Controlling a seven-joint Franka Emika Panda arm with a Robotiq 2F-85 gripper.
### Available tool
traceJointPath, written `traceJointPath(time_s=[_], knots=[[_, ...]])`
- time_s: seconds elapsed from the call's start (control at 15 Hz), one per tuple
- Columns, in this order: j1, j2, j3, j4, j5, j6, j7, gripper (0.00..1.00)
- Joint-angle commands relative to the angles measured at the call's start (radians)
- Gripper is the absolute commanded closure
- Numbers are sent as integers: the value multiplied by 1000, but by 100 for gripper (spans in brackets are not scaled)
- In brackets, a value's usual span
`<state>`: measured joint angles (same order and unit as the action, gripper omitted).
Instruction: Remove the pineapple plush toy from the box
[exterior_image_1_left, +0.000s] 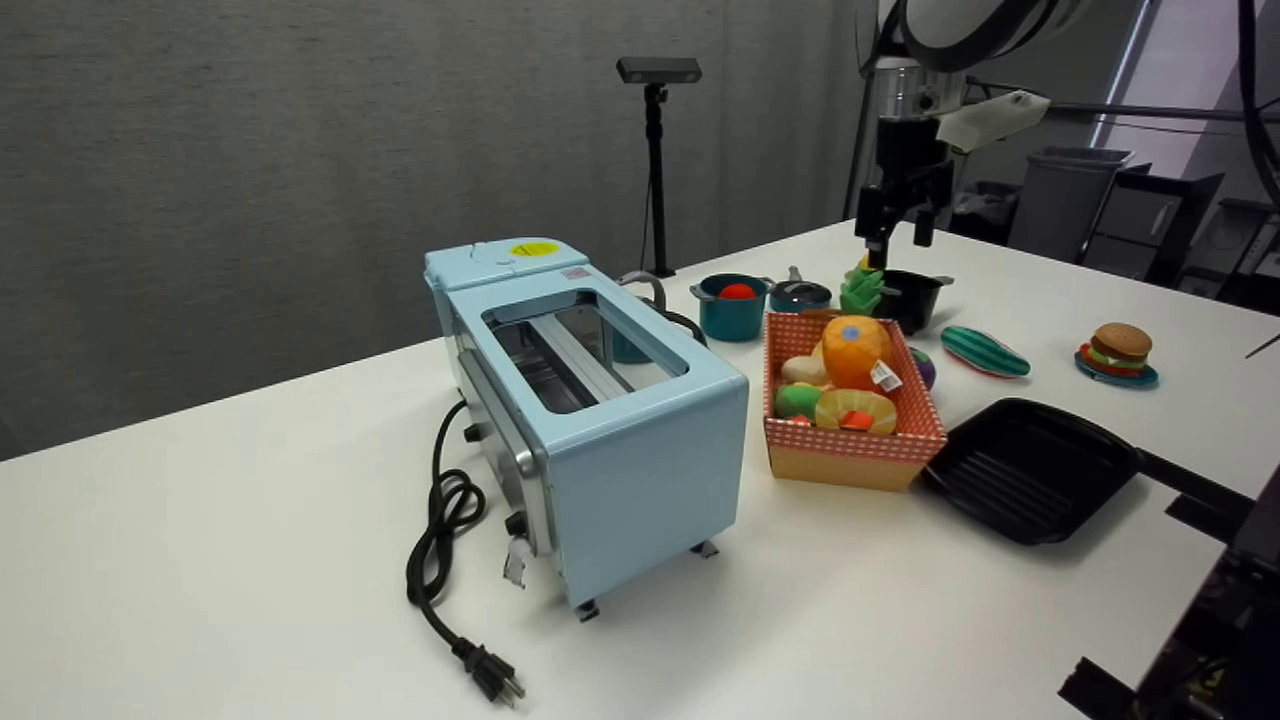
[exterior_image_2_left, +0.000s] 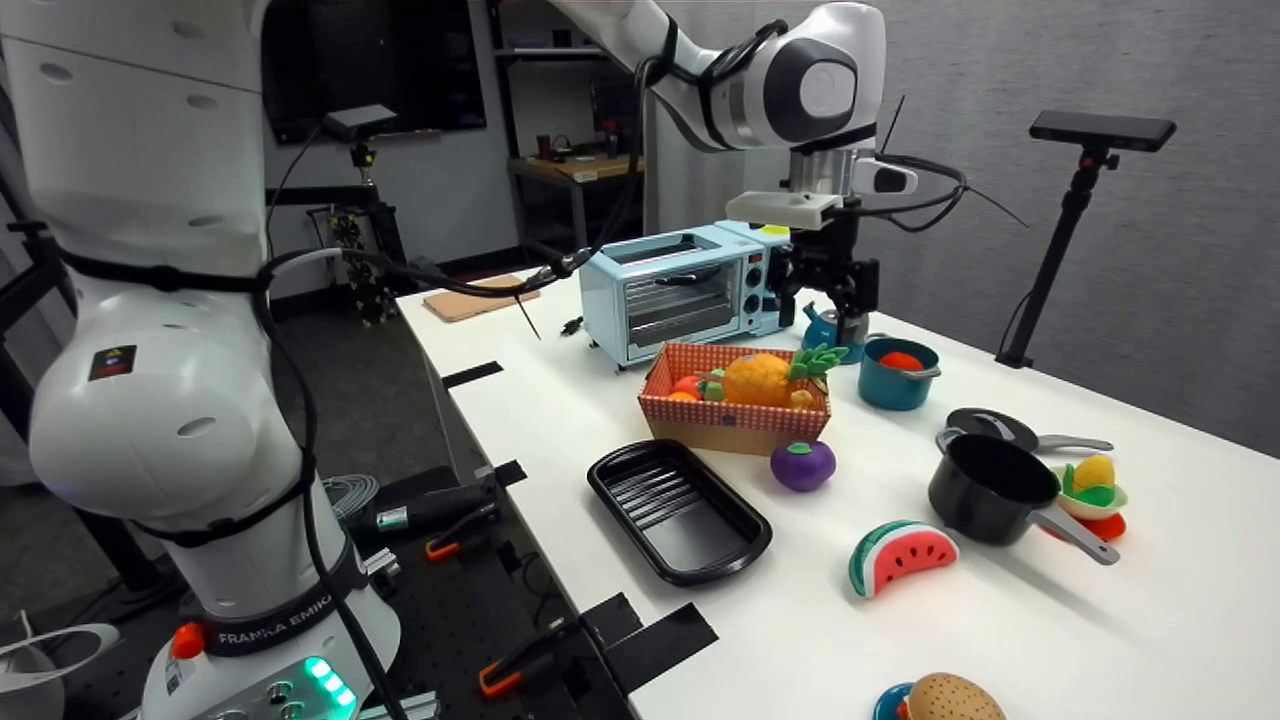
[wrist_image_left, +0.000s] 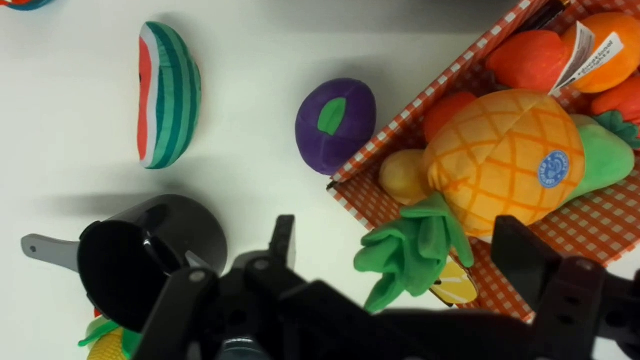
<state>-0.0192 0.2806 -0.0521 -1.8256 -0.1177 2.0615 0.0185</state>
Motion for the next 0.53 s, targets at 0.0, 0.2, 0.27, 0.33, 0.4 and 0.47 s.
traceJointPath(time_s=[0.0, 0.2, 0.27, 0.33, 0.4, 0.47], knots=[[3, 32, -2, 13, -37, 24, 4, 0], [7, 50, -1, 4, -58, 51, 2, 0], [8, 55, -1, -1, -66, 57, -1, 0], [11, 59, 0, -9, -77, 65, -4, 0], [14, 65, -1, -13, -89, 67, -6, 0], [16, 71, 0, -17, -101, 66, -12, 0]])
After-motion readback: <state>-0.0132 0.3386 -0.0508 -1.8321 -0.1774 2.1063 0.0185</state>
